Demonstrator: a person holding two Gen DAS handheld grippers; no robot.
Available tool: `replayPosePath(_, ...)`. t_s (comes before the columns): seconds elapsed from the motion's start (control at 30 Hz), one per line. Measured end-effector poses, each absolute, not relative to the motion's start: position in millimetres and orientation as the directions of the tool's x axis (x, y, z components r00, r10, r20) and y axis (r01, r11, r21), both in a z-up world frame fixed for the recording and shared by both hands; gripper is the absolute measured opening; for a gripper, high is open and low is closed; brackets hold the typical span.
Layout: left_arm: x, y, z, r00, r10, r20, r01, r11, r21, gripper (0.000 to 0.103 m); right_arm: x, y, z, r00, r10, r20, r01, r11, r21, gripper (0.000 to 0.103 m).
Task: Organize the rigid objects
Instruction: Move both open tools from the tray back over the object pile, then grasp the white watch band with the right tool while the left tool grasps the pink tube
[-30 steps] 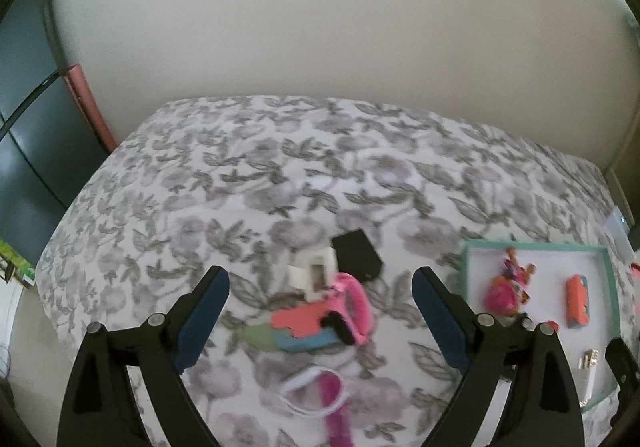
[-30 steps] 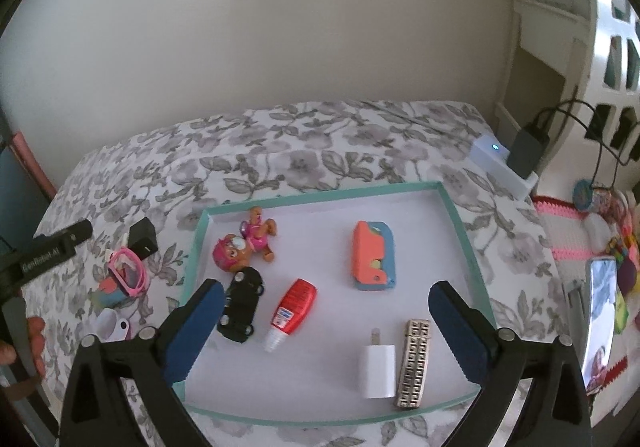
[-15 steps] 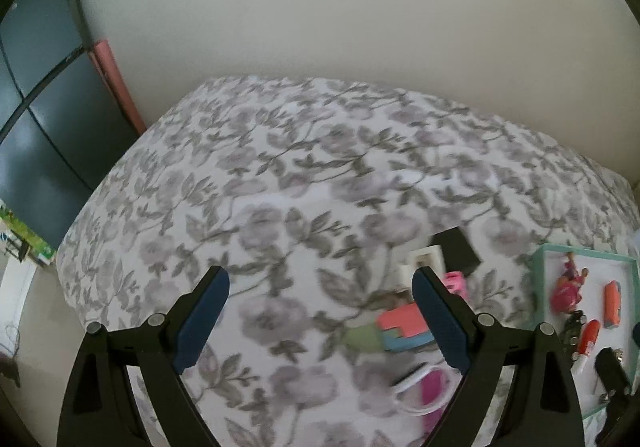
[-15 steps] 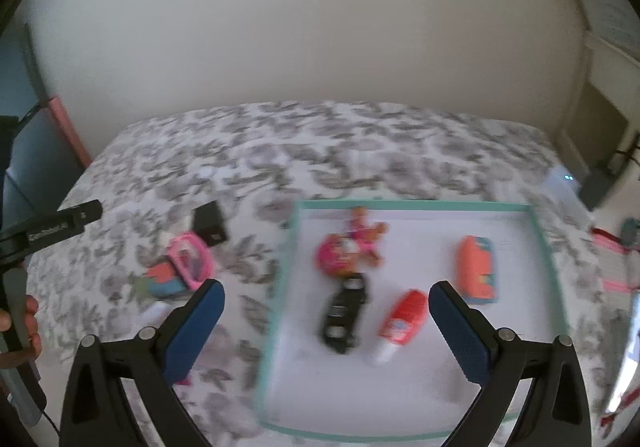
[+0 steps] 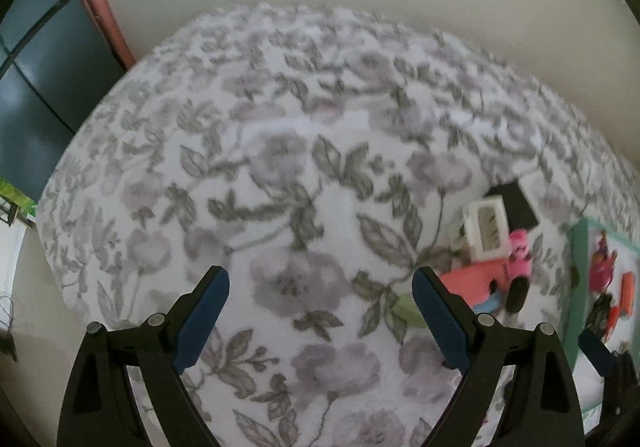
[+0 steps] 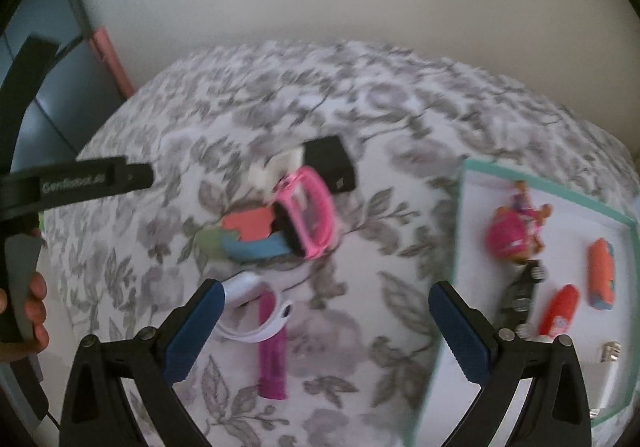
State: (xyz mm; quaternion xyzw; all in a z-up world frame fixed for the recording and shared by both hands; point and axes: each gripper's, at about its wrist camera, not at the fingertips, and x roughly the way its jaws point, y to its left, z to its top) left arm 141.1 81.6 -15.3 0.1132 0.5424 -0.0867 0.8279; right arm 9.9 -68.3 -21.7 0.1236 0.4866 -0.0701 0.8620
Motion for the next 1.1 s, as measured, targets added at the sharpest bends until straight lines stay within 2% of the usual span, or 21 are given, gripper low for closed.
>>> replayPosePath(0.27,146.8,77.6,-59.8,0.287,0.017,-0.958,0.293,0.95,0.105,0.093,22.8,-48.3,-49.6,0.459,0.058,-0.886,0.195,0.967,0.164,0.103)
replayPosePath(0.63,155.6,90.5,-57.6,0.29,0.002,-0.957,0.253,0.964,0.078,0.093,31.7,-31.5,-60.9,0.438,0.067,-0.896,0.149,0.978,0.146,0.103)
replayPosePath(0.8,156.4,92.7,-55.1,0.287,-0.013,-0.958,0.252,0.966,0.062,0.093,33.6,-34.5,-59.6,0.448,0.067,-0.892,0.163,0.974,0.154,0.091)
replayPosePath(0.9,155.5,90.4,-54.1,0.281,-0.023,-0.96,0.256,0.965,0.051,0.093,35.2,-35.7,-58.2,0.452,0.095,-0.887,0.156,0.971,0.183,0.08)
replayPosePath(0.97,155.6,89.3,-54.3,0.272,-0.029,-0.962,0.257,0.965,0.043,0.093,35.4,-34.5,-56.4,0.457,0.115,-0.882,0.143,0.969,0.2,0.069)
replayPosePath(1.1,150.7,86.4,-51.7,0.258,-0.05,-0.965,0.255,0.967,0.018,0.093,34.2,-33.2,-56.4,0.455,0.122,-0.882,0.136,0.969,0.204,0.067)
